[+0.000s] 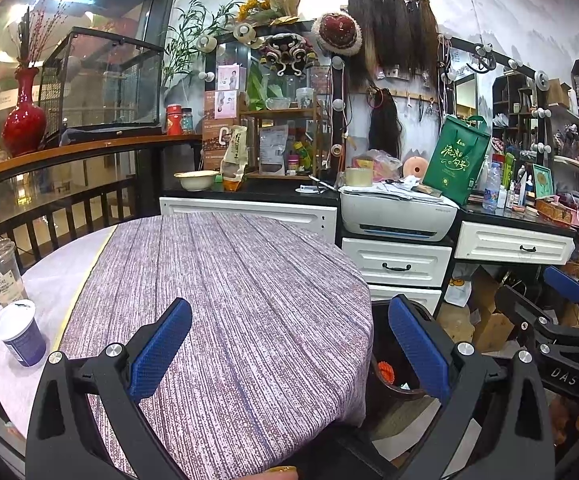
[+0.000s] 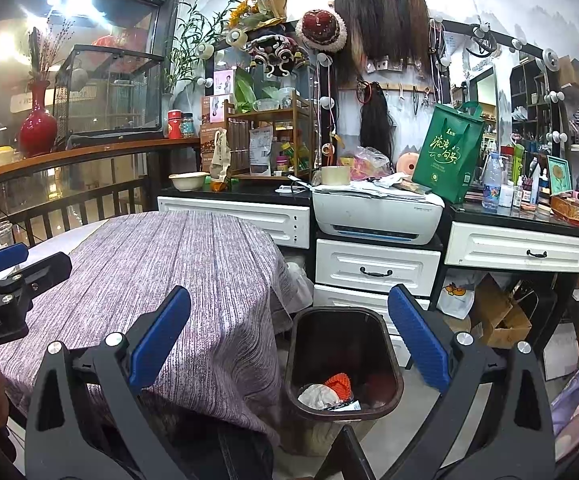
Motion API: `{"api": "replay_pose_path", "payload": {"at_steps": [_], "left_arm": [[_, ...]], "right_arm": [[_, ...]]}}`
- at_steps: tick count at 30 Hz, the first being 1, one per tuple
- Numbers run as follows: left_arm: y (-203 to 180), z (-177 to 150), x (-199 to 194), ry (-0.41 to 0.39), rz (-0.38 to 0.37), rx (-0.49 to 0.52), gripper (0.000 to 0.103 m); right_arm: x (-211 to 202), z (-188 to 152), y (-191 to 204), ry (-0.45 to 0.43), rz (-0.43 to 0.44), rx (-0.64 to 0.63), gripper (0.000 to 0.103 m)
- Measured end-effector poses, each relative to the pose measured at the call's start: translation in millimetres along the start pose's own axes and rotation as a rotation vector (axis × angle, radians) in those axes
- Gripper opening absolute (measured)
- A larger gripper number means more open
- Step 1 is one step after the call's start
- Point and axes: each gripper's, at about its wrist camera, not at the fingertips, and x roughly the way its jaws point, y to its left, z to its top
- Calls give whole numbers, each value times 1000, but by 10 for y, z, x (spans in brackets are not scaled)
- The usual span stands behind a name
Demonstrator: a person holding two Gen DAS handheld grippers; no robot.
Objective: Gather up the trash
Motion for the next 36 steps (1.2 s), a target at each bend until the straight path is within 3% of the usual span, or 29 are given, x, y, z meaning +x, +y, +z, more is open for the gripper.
{"api": "replay_pose_path", "payload": {"at_steps": [36], "left_arm": [[57,-24,63,23,-17,25,97]], "right_arm": [[15,-83,12,13,8,0,97]]}}
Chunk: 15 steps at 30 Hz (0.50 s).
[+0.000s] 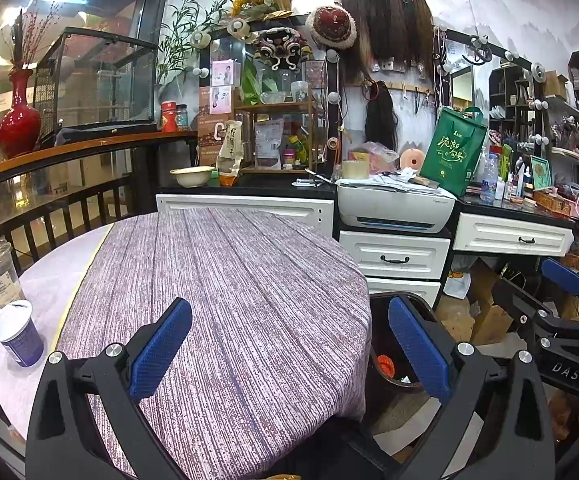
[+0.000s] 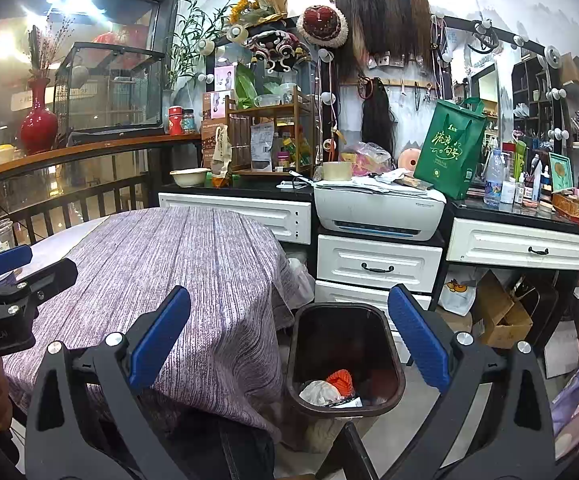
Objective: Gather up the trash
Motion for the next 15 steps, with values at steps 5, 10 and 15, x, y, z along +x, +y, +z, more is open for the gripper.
{"api": "replay_pose_path", "payload": {"at_steps": [5,10,15], "left_arm": [[10,1,0,2,-1,-1,97],[8,5,1,1,0,0,97],[13,9,3,2,-1,-1,97]], "right_arm": [[1,6,-1,1,0,0,97],[-5,-12,-2,1,0,0,97],[-2,-28,1,3,1,-1,97]]}}
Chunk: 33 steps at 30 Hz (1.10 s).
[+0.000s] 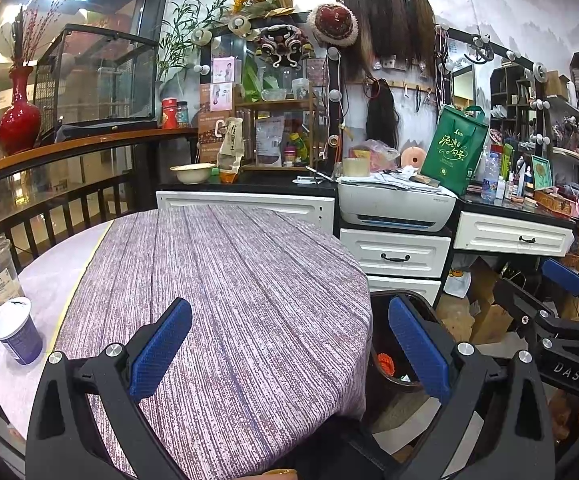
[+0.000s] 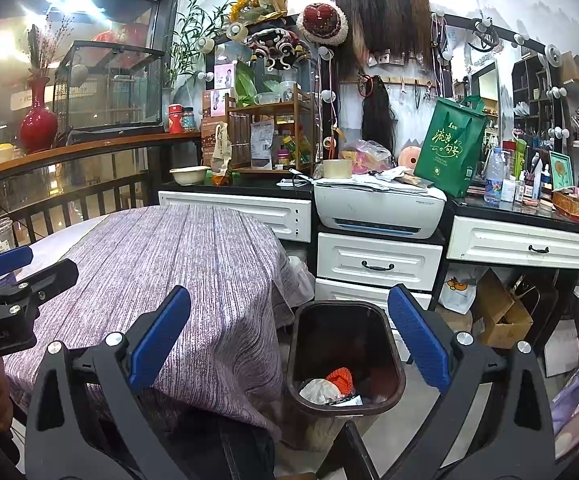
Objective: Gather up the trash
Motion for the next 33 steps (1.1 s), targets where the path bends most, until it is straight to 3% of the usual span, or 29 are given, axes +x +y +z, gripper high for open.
{"api": "replay_pose_path", "payload": {"at_steps": [33], "left_arm": [[-11,-117,7,14,-1,-11,97]], "right_arm": [[-22,-47,-8,10,5,-1,97]]}}
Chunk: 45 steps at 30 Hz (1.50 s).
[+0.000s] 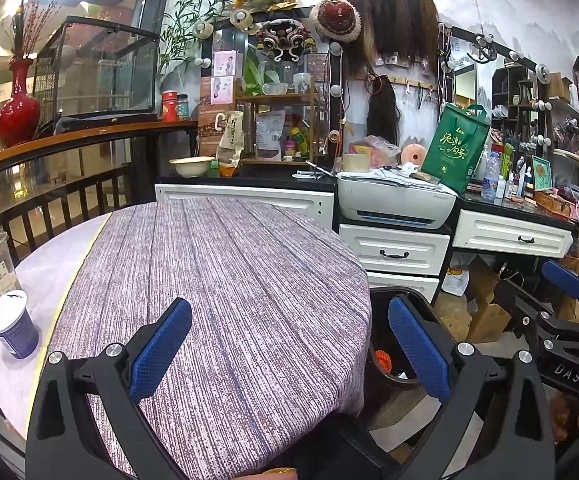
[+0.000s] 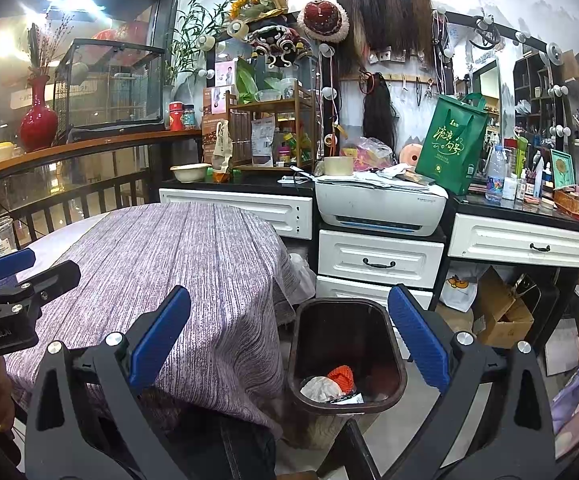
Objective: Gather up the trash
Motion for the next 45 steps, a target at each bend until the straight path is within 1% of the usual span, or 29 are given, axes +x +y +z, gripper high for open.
{"api": "replay_pose_path", "payload": {"at_steps": [45], "left_arm": [[-15,24,-13,13,-1,-2,97]], "right_arm": [[12,20,-4,9,4,0,97]]}}
